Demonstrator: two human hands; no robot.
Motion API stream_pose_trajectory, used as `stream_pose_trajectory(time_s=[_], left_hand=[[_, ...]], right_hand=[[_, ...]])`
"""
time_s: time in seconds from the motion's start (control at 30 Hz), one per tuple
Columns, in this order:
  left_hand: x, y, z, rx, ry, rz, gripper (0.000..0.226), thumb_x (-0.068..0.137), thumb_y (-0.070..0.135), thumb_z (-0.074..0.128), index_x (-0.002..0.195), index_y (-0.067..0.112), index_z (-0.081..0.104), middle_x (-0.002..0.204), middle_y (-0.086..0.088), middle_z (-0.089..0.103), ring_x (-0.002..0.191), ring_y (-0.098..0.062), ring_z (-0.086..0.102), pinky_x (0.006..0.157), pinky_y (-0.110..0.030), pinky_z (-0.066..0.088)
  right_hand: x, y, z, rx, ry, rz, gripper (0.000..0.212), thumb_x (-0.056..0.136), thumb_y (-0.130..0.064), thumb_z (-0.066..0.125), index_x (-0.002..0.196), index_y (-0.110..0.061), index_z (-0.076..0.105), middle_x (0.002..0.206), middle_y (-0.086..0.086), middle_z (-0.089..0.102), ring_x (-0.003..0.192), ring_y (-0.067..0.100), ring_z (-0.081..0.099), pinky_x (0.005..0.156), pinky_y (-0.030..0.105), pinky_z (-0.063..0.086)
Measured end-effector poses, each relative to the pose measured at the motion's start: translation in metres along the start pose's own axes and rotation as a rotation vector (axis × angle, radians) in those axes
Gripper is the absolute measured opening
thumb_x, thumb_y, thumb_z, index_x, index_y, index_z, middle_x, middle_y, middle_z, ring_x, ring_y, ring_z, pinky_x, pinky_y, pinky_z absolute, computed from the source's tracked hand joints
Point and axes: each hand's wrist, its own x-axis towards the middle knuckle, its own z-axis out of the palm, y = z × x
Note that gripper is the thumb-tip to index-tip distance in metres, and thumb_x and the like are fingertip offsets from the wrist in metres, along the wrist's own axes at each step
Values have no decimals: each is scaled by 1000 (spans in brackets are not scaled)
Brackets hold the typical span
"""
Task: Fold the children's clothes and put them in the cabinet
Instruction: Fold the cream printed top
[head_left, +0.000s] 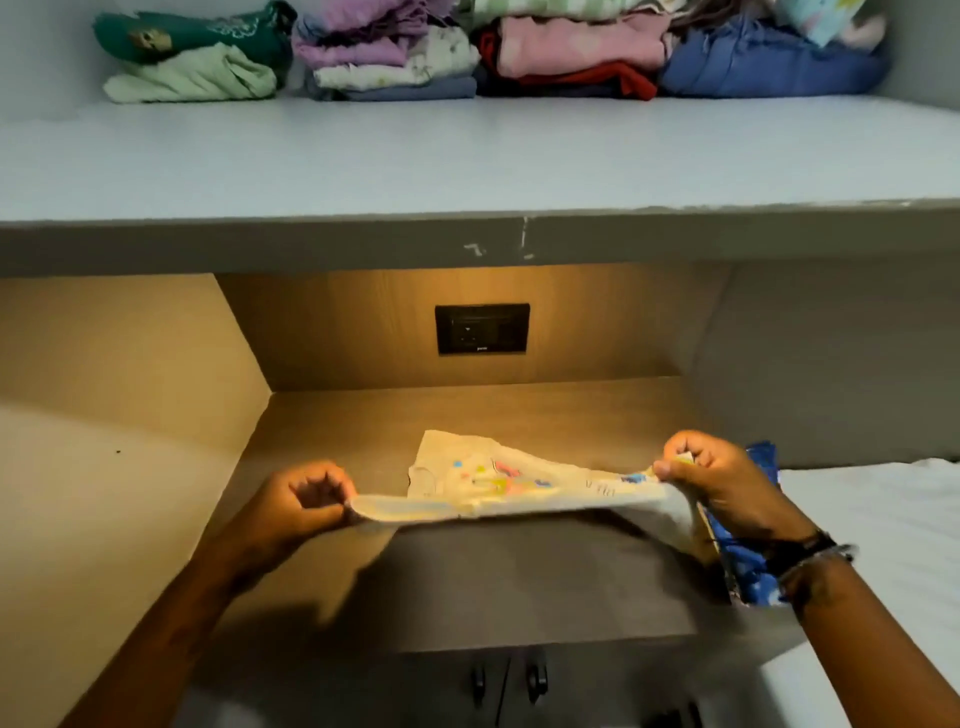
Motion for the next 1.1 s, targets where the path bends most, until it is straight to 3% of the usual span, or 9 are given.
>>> stream_pose_trajectory(time_s=[0.1, 0.23, 0.43, 0.57, 0.67, 0.8, 0.9, 1.0, 1.1], left_hand=[[-19, -32, 13, -46, -101, -155, 8, 74, -9, 69, 76, -2, 65, 70, -10, 72, 69, -22, 70, 63, -24, 58], [-17, -52, 18, -75, -139, -235, 11, 80, -15, 62, 80, -4, 63, 73, -9, 73, 73, -22, 71, 64, -25, 58], [28, -51, 36, -84, -26, -217, 5, 82, 8, 70, 85, 9, 66, 79, -11, 71, 75, -25, 69, 67, -34, 59], [75, -63, 67, 0, 91, -285, 6, 86, 12, 69, 83, 9, 65, 67, -9, 63, 53, -16, 57, 48, -25, 49], [99, -78, 86, 24, 142, -346, 10, 87, 14, 69, 82, 7, 64, 65, -11, 61, 51, -18, 53, 46, -25, 45], [111, -96, 96, 59, 344, -342, 9, 86, 18, 69, 81, 11, 65, 82, -13, 68, 76, -30, 64, 70, -36, 54], [108, -103, 98, 146, 409, -302, 15, 84, 31, 69, 81, 19, 61, 79, -6, 66, 78, -29, 64, 75, -39, 55], [105, -108, 100, 328, 327, -243, 27, 79, 39, 74, 91, 20, 59, 91, -2, 61, 83, -25, 61, 74, -34, 50], [108, -111, 98, 458, 241, -282, 27, 76, 33, 77, 90, 17, 59, 87, 1, 60, 81, -23, 59, 73, -33, 49]], right_hand=[[-23, 31, 2, -31, -119, 140, 25, 68, -38, 85, 73, -20, 67, 68, 3, 60, 62, 16, 54, 52, 23, 45], [-34, 46, 12, -68, -105, 187, 16, 74, -35, 77, 73, -22, 69, 66, -4, 63, 59, 8, 57, 53, 19, 46], [-30, 64, 23, -125, 198, 209, 26, 80, -33, 75, 78, -8, 68, 70, 8, 69, 60, 13, 60, 52, 23, 48], [-10, 78, 24, -274, 419, 195, 28, 82, -29, 76, 72, -6, 64, 69, 10, 65, 63, 18, 54, 57, 30, 43], [7, 84, 25, -385, 488, 188, 32, 85, -32, 72, 67, -12, 55, 64, 5, 56, 64, 25, 52, 59, 33, 42], [8, 84, 36, -738, 490, 279, 42, 93, -49, 55, 107, -9, 58, 99, 14, 66, 93, 35, 62, 75, 43, 52], [-9, 84, 54, -1064, 556, 100, 42, 96, -47, 43, 114, -12, 57, 115, 13, 59, 104, 32, 57, 81, 44, 50], [-28, 91, 88, -1173, 377, -65, 42, 93, -49, 46, 124, -22, 55, 134, 8, 54, 124, 29, 50, 101, 48, 43], [-38, 111, 111, -1183, 16, 63, 71, 94, -66, 29, 151, -23, 28, 164, 4, 16, 150, 24, 12, 121, 46, 12]])
